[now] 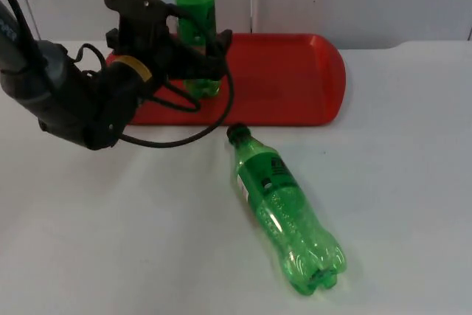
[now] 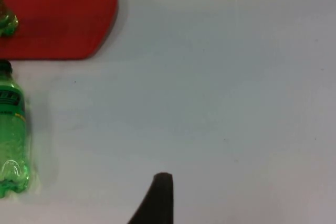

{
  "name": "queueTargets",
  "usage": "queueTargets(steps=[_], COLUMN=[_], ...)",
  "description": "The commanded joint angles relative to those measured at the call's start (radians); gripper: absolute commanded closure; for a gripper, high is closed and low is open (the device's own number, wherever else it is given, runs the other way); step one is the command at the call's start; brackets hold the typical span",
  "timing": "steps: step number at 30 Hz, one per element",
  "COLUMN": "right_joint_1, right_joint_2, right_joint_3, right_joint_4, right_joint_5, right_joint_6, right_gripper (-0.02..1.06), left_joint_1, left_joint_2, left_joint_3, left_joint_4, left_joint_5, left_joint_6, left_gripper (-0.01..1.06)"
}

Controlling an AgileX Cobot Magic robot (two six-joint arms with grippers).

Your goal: Place the bottle upright on the tray.

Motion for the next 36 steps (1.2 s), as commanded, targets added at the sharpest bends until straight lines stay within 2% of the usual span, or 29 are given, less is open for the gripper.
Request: queueTargets(steps=[1,6,12,16,18,19,20,23,24,25,27,28,29,32,33,36], right_joint_1=[-0.005,-0.005,-0.005,-0.005,-0.005,-0.005,-0.005,-0.005,-0.005,-0.005,-0.005,-0.005,-0.005,-0.005,-0.005,-0.005], right_joint_2=[-0.003,-0.003,-0.003,-0.003,-0.003,-0.003,-0.003,-0.003,-0.003,-0.003,-0.003,-0.003,-0.003,-0.003,-0.003,-0.003], right_joint_3=[0.003,0.003,0.003,0.003,0.003,0.003,0.003,0.003,0.003,0.003,0.003,0.003,0.003,0.003,0.003,0.003], right_joint_4=[0.002,0.002,0.002,0.002,0.002,0.002,0.002,0.002,0.002,0.002,0.002,0.002,0.002,0.002,0.002,0.002], right_joint_5=[-0.006,-0.006,-0.006,-0.006,-0.006,-0.006,-0.006,-0.006,-0.006,-0.006,-0.006,-0.006,-0.006,-0.006,-0.006,-0.006], right_joint_6=[-0.002,-0.002,-0.002,-0.002,-0.002,-0.002,-0.002,-0.002,-0.002,-0.002,-0.002,-0.002,-0.002,-0.002,-0.002,-0.002], right_gripper=[0.20,0.20,0.20,0.20,0.20,0.20,0.20,0.20,0.20,0.20,0.20,0.20,0.20,0.20,0.20,0.20], left_joint_1=[0.002,0.002,0.002,0.002,0.002,0.002,0.002,0.002,0.002,0.002,0.002,0.002,0.002,0.002,0.002,0.002], left_joint_2=[-0.020,-0.065,-0.177,-0.252,-0.310,-0.310,-0.346,-0.456,-0.456,-0.516,-0.588,-0.626,-0.626,-0.731,-0.731,-0.852], left_joint_3=[0.030,0.147,0.310,0.385,0.417,0.417,0.427,0.433,0.433,0.433,0.433,0.433,0.433,0.433,0.433,0.433], left_joint_4=[-0.030,-0.030,-0.030,-0.030,-0.030,-0.030,-0.030,-0.024,-0.024,-0.024,-0.024,-0.026,-0.026,-0.026,-0.026,-0.026], left_joint_5=[-0.025,-0.110,-0.112,-0.067,0.005,0.005,0.054,0.308,0.308,0.407,0.529,0.569,0.569,0.684,0.684,0.799], left_joint_6=[0.000,0.000,0.000,0.000,0.000,0.000,0.000,0.000,0.000,0.000,0.000,0.000,0.000,-0.002,-0.002,-0.014], left_gripper=[0.00,0.00,0.00,0.00,0.00,0.00,0.00,0.00,0.00,0.00,0.00,0.00,0.00,0.00,0.00,0.00])
